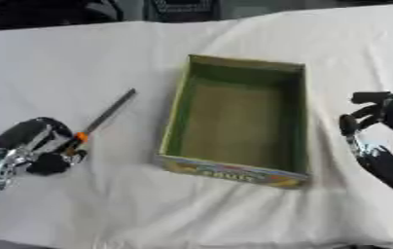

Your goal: Pick up objects on the table and place them in the box.

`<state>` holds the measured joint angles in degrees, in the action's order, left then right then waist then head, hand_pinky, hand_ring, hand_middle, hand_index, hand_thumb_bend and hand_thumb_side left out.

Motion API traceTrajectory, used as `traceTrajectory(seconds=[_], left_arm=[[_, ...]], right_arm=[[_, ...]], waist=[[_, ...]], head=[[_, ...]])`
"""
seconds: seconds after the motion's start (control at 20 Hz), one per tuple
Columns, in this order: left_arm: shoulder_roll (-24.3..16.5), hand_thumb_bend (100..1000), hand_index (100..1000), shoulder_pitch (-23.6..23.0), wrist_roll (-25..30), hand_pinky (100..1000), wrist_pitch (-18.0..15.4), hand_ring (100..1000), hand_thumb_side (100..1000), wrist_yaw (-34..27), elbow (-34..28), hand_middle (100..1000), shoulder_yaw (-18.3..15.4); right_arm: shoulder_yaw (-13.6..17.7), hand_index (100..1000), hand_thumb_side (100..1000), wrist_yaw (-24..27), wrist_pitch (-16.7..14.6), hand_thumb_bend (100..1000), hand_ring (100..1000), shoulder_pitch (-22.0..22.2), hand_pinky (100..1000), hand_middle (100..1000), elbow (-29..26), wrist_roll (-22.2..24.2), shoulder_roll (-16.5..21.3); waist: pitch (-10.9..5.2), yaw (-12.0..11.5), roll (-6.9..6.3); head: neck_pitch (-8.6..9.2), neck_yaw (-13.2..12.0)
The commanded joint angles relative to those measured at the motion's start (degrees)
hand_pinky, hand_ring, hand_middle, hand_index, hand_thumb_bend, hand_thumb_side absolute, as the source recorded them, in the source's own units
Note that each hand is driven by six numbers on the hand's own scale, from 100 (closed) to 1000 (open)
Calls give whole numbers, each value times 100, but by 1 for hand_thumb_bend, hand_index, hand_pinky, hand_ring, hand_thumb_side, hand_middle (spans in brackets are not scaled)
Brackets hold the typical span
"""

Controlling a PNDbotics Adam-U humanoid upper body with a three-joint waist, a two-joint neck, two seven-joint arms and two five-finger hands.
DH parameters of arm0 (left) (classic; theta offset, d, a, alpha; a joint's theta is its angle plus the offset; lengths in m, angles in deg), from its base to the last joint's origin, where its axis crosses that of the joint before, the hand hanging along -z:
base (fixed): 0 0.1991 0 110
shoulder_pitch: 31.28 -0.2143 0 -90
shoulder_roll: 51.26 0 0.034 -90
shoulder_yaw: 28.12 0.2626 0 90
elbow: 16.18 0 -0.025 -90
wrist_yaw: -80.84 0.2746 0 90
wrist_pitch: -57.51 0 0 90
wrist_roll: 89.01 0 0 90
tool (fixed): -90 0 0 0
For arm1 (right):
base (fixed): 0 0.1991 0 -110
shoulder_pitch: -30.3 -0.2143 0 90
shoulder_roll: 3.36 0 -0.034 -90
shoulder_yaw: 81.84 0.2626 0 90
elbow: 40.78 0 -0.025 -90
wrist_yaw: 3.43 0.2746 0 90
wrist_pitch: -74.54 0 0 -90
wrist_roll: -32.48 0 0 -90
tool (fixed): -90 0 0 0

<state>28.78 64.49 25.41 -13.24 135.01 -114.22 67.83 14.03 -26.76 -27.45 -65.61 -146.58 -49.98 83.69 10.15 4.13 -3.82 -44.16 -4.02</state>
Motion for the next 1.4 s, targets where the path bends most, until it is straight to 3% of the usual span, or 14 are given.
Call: traceTrajectory(seconds=[0.05,0.75,1.4], left_arm=[[-131,452,754,-5,12,796,-41,768,450,-32,-6,725,23],[-132,332,734,-16,-39,764,-1,705,370,113,19,671,7],[-145,330,728,-16,48,759,-29,697,346,202,63,658,12]], right_arm=[[35,784,664,-15,21,389,597,-11,510,680,-109,-5,27],[47,784,665,-17,21,386,596,-10,508,680,-108,-11,26],[50,784,665,-19,24,386,596,-10,508,680,-108,-17,26]], waist=[[-54,10,10],[-58,10,11],[-59,10,12]], head=[[4,19],[4,22],[4,18]])
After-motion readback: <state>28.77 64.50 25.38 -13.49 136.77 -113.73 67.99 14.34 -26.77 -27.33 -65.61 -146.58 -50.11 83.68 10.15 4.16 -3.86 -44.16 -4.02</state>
